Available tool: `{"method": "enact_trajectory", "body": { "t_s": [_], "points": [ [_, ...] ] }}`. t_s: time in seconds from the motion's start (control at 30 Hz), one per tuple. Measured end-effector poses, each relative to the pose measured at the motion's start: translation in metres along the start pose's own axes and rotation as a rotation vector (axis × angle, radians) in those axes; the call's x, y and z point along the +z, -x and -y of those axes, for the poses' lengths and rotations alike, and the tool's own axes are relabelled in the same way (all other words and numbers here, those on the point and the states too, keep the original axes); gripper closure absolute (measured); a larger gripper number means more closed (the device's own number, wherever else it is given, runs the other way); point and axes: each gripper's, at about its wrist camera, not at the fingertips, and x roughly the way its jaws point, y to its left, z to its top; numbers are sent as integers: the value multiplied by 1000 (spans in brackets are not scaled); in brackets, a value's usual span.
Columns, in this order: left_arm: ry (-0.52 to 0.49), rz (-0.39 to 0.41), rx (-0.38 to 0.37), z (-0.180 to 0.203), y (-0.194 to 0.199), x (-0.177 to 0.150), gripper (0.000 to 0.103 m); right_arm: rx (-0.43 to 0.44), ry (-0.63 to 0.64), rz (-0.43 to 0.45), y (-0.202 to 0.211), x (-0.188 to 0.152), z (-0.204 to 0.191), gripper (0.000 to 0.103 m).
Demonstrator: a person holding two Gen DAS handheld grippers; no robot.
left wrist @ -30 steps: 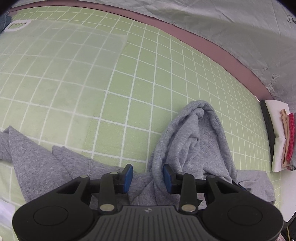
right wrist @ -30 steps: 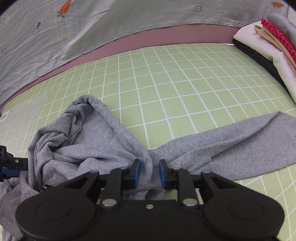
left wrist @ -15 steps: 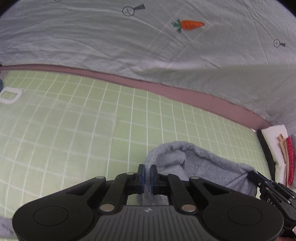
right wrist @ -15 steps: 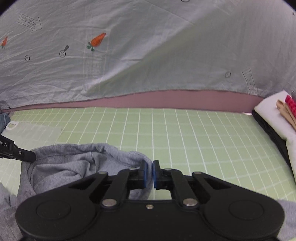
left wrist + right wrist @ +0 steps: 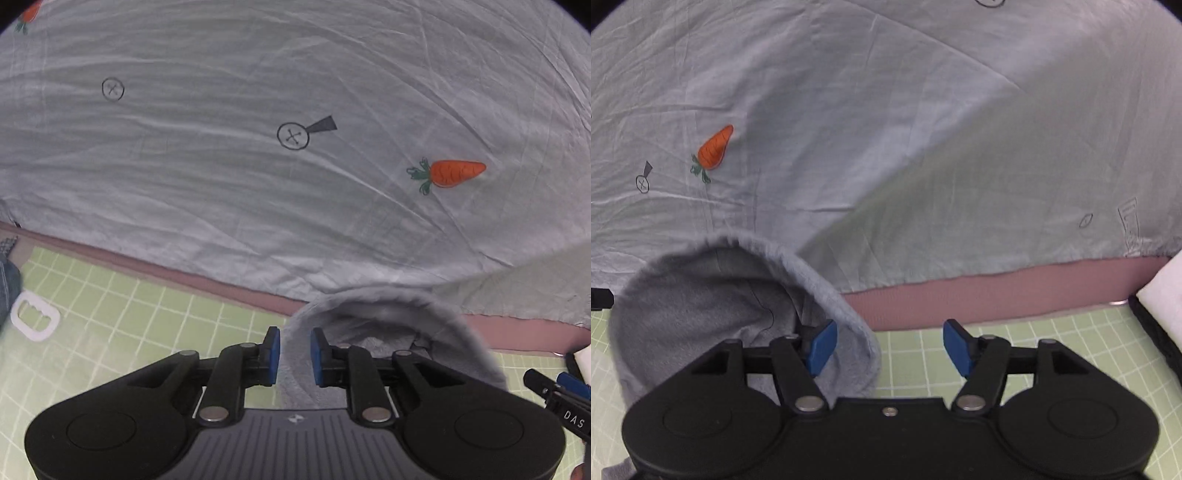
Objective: Fold clothes
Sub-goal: 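Lower the hoodie onto the mat and open both tools, then grasp the hoodie hem with the left tool while the right tool grasps the hem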
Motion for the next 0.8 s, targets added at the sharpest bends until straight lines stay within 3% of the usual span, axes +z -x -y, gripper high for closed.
{"method": "enact_trajectory", "body": {
  "t_s": [0.03,0.07,0.27,0.4,0.57,0.63,0.7,0.8],
  "points": [
    [4,-2,2,-5,7,-10,60,-4,-10,-3,6,-9,2,4],
    [8,-5,4,-10,14,-20,54,-5,-19,-3,14,-19,5,1],
    [-37,-79,87,-40,68,-93,51,-52,-85,-119,69,-101,27,1],
    [-5,-143,154,-73,111,-154,51,-52,-83,-213,112,-157,36,1],
    [66,-204,206,-106,161,-216,51,-31,-88,-290,161,-211,45,13],
    [82,-234,214,-115,178,-240,51,-5,-114,-316,173,-224,48,27],
    [77,-257,228,-119,189,-257,51,22,-144,-340,182,-234,49,34],
    [70,-285,248,-125,200,-276,51,41,-169,-341,195,-243,47,34]
  ]
}}
